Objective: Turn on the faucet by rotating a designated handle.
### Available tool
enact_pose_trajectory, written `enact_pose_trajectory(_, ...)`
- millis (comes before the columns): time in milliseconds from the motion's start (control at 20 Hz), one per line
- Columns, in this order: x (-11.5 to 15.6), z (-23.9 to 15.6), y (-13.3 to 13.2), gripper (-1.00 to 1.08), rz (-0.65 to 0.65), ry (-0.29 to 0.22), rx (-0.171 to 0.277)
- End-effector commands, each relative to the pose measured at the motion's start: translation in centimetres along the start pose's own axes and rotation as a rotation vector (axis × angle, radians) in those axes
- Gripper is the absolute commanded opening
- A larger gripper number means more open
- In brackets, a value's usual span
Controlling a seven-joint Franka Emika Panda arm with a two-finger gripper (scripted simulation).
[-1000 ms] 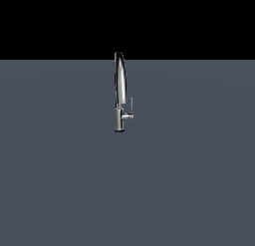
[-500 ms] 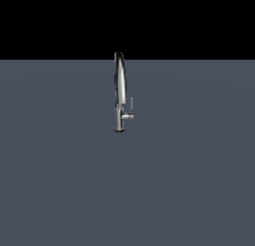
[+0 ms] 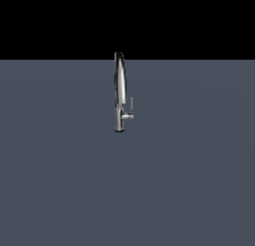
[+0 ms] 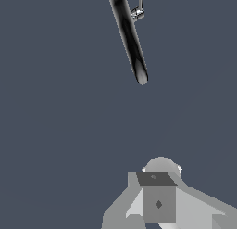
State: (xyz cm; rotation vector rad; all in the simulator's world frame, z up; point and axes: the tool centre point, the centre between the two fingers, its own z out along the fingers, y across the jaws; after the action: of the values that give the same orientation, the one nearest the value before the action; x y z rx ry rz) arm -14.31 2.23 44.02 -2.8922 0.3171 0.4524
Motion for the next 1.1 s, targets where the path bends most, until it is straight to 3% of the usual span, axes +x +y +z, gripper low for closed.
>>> enact_pose_trajectory(0, 1.6, 0.1, -0.2, -1.0, 0.031, -0.035, 0.033)
enact_pose_trajectory(1050, 14.7, 3.2, -0.6, -1.0, 0.295, -0.344, 0.329)
